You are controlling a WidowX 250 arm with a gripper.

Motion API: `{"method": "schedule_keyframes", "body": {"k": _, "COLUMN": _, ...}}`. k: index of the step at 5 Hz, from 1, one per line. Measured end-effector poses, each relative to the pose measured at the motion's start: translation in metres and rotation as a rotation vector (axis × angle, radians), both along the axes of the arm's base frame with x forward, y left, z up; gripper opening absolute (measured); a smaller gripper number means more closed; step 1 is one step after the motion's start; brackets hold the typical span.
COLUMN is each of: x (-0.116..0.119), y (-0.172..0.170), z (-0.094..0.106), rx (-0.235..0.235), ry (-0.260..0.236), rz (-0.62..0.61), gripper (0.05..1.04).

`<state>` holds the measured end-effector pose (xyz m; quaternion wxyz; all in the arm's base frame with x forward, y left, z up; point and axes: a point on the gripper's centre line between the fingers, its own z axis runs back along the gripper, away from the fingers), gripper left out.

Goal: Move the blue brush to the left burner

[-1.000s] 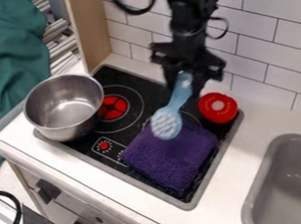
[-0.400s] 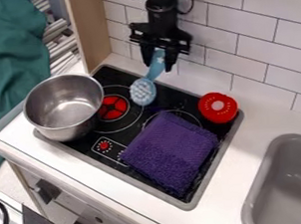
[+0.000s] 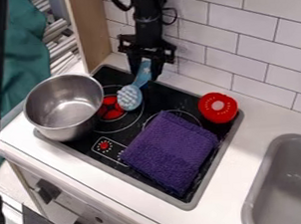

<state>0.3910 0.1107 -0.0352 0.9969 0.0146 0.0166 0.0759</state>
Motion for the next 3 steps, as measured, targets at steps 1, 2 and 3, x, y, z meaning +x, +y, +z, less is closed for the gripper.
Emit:
{"method": "schedule_keyframes", "body": {"k": 1, "x": -0.001, "y": -0.002, "z": -0.004, "rx": -0.022, "ry": 0.032, "rz": -0.040, "gripper": 0.871}}
{"method": "schedule_keyframes", "body": {"k": 2, "x": -0.002, "y": -0.003, "z": -0.003, "rx": -0.018, "ry": 0.011, "rz": -0.039, "gripper": 1.021}}
{"method": "schedule_keyframes", "body": {"k": 3, "x": -0.003, "y": -0.030, "z": 0.029, "rx": 0.000, "ry": -0.098, "rz": -0.083, "gripper": 1.012}}
